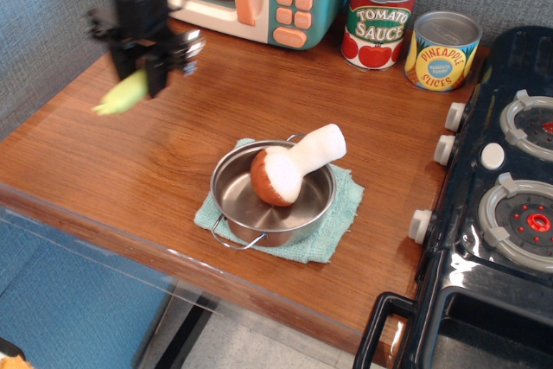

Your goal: Pick up yellow scoop and move it right towards pot with mushroom.

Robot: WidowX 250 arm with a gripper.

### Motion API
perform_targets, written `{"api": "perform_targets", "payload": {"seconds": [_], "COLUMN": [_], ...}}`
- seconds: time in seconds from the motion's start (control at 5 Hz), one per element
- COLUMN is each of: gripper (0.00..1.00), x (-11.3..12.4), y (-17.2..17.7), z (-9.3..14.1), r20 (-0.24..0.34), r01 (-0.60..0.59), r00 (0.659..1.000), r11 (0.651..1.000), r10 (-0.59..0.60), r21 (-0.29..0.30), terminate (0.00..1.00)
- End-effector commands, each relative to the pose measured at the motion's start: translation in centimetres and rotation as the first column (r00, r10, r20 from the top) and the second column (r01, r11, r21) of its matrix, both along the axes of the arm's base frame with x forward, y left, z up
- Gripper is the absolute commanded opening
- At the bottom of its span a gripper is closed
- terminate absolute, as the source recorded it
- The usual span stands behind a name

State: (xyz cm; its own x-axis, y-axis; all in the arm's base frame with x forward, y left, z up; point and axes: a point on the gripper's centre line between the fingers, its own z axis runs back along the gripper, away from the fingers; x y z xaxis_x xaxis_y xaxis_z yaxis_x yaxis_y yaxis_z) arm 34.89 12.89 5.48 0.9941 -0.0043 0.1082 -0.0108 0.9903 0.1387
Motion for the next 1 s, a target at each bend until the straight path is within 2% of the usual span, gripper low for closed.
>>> {"api": "perform_targets", "payload": {"seconds": [0.0,0.2,0.4,0.6,0.8], "gripper": [0.0,0.0,0.0,1.0,1.0], "x": [4.2,4.4,3.7,3.4,3.5], "y": [-5.9,-7.3,-7.6,-7.8,-8.2], "z": [-0.9,-2.1,-2.7,-1.8,-0.5], "r20": [0.049,0.02,0.011,0.039,0.086], "r01": [0.118,0.125,0.092,0.094,0.118], "r00": [0.992,0.992,0.996,0.995,0.989], "r11": [0.993,0.992,0.996,0.995,0.993], "r10": [-0.117,-0.125,-0.092,-0.094,-0.119], "r21": [-0.013,0.006,0.012,0.018,0.012], "terminate": [0.0,0.0,0.0,0.0,0.0]}}
